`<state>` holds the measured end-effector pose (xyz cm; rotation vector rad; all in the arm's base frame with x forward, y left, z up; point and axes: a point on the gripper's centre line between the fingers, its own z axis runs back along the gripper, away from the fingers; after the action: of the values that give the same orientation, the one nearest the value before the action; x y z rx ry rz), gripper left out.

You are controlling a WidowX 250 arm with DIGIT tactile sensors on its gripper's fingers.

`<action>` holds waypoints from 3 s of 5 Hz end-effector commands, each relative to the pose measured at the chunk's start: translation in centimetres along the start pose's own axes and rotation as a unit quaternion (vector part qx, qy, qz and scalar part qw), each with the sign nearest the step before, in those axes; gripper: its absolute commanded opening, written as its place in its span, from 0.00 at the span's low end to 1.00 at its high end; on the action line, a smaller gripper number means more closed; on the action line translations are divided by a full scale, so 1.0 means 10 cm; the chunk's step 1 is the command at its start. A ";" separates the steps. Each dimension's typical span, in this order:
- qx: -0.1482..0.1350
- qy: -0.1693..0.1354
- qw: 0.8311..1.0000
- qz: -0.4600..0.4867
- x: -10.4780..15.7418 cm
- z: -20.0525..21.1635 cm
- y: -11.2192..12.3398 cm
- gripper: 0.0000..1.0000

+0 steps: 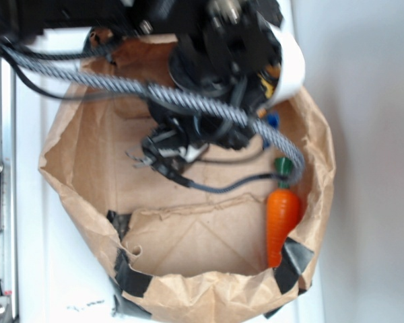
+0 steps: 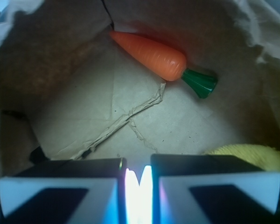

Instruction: Grab the carrot.

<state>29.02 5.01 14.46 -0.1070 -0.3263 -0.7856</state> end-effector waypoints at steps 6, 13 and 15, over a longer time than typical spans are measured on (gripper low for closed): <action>0.074 -0.023 0.977 -0.200 0.95 -0.82 -0.33 1.00; 0.001 0.092 0.986 -0.142 0.84 -1.02 -0.13 0.00; 0.028 0.021 0.989 -0.145 0.72 -0.65 -0.15 0.00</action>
<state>34.20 -2.78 8.25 -0.0387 -0.2602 -1.0733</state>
